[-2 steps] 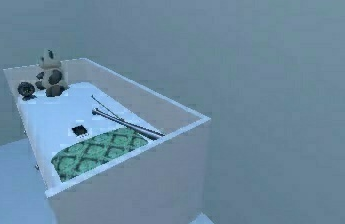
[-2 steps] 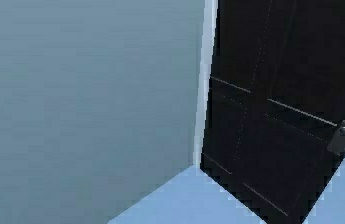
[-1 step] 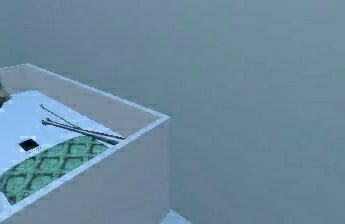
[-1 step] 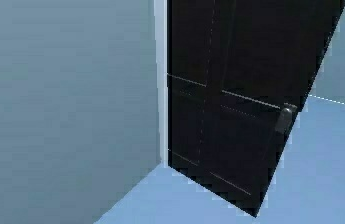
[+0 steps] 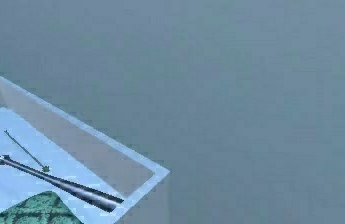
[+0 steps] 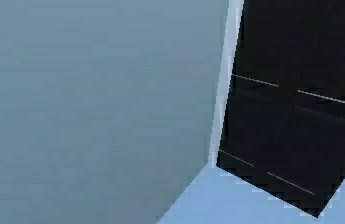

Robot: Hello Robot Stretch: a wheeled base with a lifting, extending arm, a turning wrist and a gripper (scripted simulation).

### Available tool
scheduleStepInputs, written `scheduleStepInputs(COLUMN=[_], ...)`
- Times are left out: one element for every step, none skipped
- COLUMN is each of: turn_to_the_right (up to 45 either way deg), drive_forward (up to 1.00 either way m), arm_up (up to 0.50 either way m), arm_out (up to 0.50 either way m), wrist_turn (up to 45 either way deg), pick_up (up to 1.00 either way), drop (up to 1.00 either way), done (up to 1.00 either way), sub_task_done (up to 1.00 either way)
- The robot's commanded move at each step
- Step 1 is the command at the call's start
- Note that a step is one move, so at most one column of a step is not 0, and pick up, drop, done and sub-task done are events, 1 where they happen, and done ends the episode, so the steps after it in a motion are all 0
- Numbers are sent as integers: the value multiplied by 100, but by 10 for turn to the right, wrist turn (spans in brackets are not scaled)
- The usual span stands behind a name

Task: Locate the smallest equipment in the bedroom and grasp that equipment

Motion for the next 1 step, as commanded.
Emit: scheduleStepInputs(turn_to_the_right=[-450], drive_forward=[0], arm_up=[0], arm_out=[0], wrist_turn=[0], pick_up=[0], drop=[0], done=[0], sub_task_done=[0])
